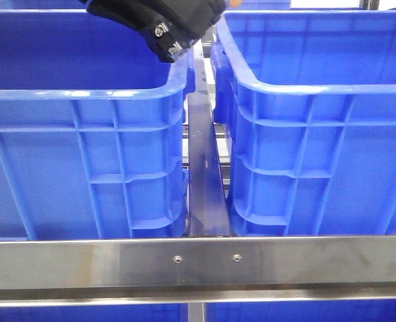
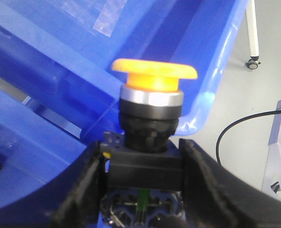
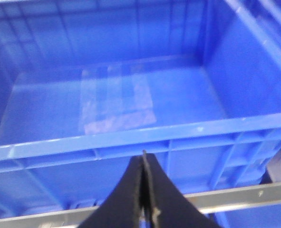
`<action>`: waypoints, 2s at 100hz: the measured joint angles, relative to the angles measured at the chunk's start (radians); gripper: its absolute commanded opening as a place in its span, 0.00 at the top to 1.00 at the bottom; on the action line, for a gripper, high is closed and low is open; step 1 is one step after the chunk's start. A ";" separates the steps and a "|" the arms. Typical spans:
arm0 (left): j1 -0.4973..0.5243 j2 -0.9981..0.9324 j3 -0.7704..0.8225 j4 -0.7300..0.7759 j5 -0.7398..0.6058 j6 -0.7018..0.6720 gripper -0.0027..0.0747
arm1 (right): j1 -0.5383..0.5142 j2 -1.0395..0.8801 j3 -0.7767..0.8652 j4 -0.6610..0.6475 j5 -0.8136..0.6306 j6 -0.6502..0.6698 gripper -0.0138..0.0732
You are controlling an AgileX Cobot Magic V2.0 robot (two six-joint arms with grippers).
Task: Pick red and yellow buttons and place in box
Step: 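Bring the right gripper to the yellow button held by the left gripper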
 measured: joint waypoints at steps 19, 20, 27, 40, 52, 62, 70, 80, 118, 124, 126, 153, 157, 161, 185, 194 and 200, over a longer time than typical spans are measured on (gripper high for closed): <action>0.000 0.000 0.000 0.000 0.000 0.000 0.72 | 0.024 0.102 -0.105 0.042 0.058 0.000 0.31; 0.000 0.000 0.000 0.000 0.000 0.000 0.72 | 0.024 0.108 -0.111 0.045 0.058 0.000 0.30; 0.000 0.000 0.000 0.000 0.000 0.000 0.72 | 0.041 0.140 -0.143 0.059 0.071 0.000 0.16; 0.000 0.000 0.000 0.000 0.000 0.000 0.72 | 0.073 0.212 -0.195 0.123 0.109 -0.002 0.11; 0.000 0.000 0.000 0.000 0.000 0.000 0.72 | 0.107 0.303 -0.241 0.231 0.138 -0.023 0.11; 0.000 0.000 0.000 0.000 0.000 0.000 0.72 | 0.138 0.384 -0.270 0.375 0.146 -0.052 0.11; 0.000 0.000 0.000 0.000 0.000 0.000 0.72 | 0.162 0.449 -0.290 0.506 0.146 -0.117 0.11; 0.000 0.000 0.000 0.000 0.000 0.000 0.72 | 0.191 0.531 -0.311 0.710 0.146 -0.226 0.11; 0.000 0.000 0.000 0.000 0.004 0.000 0.72 | 0.251 0.833 -0.377 1.397 0.224 -0.637 0.11; 0.000 0.000 0.000 0.000 0.005 0.000 0.72 | 0.265 0.882 -0.392 1.414 0.236 -0.650 0.11; 0.000 0.000 0.000 0.000 0.004 0.000 0.72 | 0.271 0.900 -0.397 1.418 0.239 -0.650 0.11; 0.000 0.000 0.000 0.000 0.006 0.000 0.72 | 0.345 1.072 -0.477 1.432 0.241 -0.682 0.11; 0.000 0.000 0.000 -0.002 0.006 0.000 0.72 | 0.352 1.091 -0.490 1.434 0.241 -0.683 0.11; 0.000 0.000 0.000 -0.002 0.006 0.000 0.72 | 0.361 1.104 -0.499 1.436 0.239 -0.685 0.11; 0.000 0.000 0.000 -0.002 0.008 0.000 0.72 | 0.419 1.170 -0.532 1.442 0.231 -0.701 0.13; 0.000 0.000 0.000 -0.002 0.008 0.000 0.72 | 0.420 1.176 -0.534 1.442 0.229 -0.710 0.25; 0.000 0.000 0.000 -0.002 0.010 0.000 0.72 | 0.420 1.176 -0.535 1.442 0.225 -0.714 0.37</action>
